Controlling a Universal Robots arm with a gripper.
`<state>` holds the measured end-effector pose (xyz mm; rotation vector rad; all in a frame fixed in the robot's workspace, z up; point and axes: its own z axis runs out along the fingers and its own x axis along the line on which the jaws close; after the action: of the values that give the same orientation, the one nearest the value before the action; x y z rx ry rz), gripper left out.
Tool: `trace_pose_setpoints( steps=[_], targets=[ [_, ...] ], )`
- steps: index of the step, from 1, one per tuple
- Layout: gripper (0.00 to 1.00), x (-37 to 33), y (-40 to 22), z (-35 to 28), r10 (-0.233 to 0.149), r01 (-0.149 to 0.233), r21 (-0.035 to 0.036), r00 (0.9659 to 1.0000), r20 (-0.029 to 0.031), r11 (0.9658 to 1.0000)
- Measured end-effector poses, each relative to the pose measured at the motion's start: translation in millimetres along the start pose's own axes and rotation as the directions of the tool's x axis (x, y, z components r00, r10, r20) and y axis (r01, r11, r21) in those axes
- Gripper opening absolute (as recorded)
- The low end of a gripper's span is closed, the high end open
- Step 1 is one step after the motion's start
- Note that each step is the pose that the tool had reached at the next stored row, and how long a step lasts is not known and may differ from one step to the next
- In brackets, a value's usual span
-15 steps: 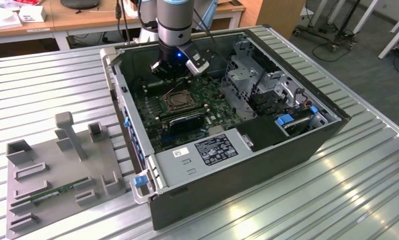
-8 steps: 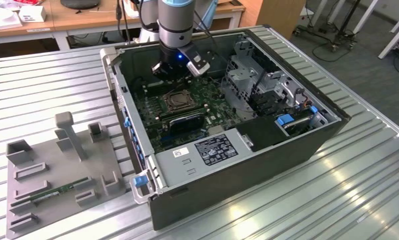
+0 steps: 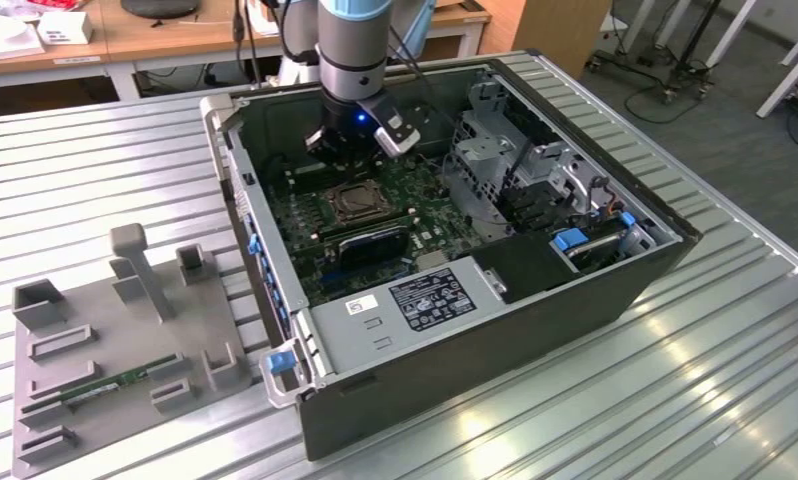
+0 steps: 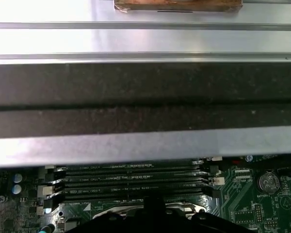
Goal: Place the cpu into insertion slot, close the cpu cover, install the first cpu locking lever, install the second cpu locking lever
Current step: 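Install the second cpu locking lever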
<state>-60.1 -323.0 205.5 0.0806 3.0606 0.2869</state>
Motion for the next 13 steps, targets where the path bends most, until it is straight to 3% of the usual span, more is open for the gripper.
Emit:
trace_pose_setpoints(
  steps=[13],
  targets=[
    [0.11, -0.4, -3.1, 6.3, 0.0, 0.0, -0.0001, 1.0, 0.0, 1.0]
  ],
)
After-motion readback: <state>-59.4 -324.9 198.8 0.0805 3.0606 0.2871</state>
